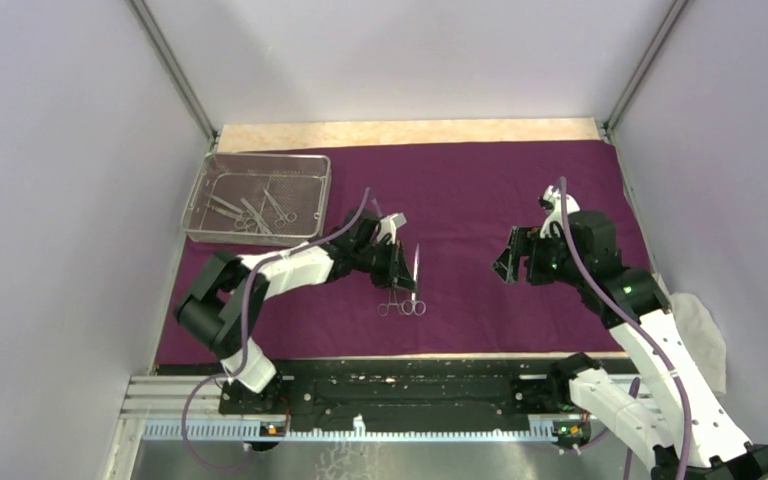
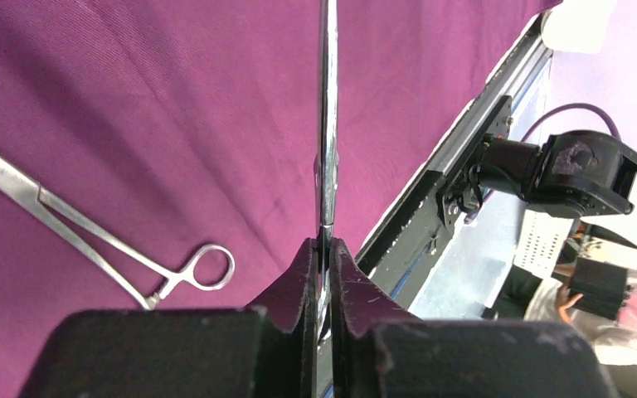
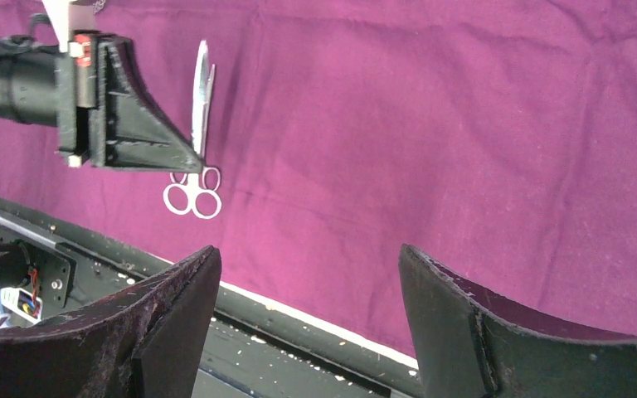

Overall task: Open and lay out the surgical kit
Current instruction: Place the medical item in the surgical kit.

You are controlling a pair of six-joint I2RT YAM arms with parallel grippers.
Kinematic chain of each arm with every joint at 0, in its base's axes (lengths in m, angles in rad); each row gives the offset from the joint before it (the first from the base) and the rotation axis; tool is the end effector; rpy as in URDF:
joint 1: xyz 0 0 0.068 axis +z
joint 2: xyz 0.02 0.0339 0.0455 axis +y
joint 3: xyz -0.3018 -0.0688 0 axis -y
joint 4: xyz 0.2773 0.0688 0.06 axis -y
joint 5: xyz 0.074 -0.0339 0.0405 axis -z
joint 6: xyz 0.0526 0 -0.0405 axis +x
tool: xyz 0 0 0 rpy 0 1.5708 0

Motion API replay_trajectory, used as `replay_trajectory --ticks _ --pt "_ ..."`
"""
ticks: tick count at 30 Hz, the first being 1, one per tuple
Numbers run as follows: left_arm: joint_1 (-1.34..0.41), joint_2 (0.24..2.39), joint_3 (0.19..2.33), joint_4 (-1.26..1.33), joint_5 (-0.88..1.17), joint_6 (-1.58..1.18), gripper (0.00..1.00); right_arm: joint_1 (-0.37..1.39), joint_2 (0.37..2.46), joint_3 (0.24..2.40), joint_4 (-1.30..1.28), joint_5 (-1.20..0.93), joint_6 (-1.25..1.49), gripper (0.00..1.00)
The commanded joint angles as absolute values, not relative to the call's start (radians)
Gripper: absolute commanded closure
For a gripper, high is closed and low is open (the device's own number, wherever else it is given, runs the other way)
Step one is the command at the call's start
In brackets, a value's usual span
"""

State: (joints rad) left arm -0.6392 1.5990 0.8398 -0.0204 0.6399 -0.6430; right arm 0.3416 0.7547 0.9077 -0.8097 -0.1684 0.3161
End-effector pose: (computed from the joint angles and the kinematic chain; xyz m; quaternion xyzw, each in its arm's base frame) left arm 0.2651 -0.2361 0.1861 0.1195 0.8762 -0.4514 0.1196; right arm 0.1523 0.0635 0.3450 -0.0485 0.8936 0.2134 0.3918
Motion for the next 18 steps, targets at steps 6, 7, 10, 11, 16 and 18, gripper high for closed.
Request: replay_trajectory --ticks 6,7,10,11,16,18 --pt "-0.621 1.797 0.940 0.098 0.710 -0.784 1.00 0.336 0.740 0.923 -0.809 -0.166 0.322 0.22" --pt "-0.619 1.808 0.939 0.099 0.712 -0.788 1.00 0.336 0.739 0.923 -0.811 -0.162 0.322 0.22" --pt "-0.612 1.819 0.925 0.122 0.716 -0.799 1.00 0.336 0.735 0.923 -0.818 -0.155 0.324 0.22" --pt "-0.609 1.820 0.919 0.136 0.718 -0.807 1.00 0.335 0.733 0.921 -0.818 -0.155 0.327 0.22" --pt "-0.604 1.846 0.909 0.167 0.740 -0.841 1.00 0.336 0.736 0.919 -0.809 -0.159 0.333 0.22" --pt "-0.600 1.843 0.901 0.175 0.742 -0.847 1.00 0.336 0.742 0.919 -0.806 -0.161 0.332 0.22"
